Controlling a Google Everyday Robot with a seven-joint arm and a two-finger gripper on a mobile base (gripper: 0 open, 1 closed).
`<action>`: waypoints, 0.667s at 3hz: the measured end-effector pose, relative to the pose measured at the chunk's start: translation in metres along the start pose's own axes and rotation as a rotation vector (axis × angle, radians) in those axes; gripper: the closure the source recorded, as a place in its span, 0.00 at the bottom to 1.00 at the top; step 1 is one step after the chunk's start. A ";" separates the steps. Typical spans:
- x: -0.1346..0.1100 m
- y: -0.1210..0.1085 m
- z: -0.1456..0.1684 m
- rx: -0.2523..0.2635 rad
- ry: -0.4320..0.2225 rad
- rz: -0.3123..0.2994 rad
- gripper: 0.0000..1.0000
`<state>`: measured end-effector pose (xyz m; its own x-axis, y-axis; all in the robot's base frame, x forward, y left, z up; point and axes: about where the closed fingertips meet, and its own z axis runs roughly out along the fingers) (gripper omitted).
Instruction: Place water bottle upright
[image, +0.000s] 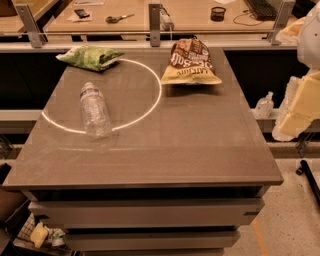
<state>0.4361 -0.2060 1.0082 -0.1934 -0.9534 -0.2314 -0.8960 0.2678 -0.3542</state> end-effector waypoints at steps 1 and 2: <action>0.000 0.000 0.000 0.000 0.000 0.000 0.00; -0.006 -0.004 -0.004 0.006 -0.020 0.007 0.00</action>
Offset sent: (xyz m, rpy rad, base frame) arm 0.0088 0.0067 0.0105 0.0462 -0.0098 -0.0041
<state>0.4395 -0.2024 1.0145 -0.1920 -0.9485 -0.2521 -0.8921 0.2757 -0.3579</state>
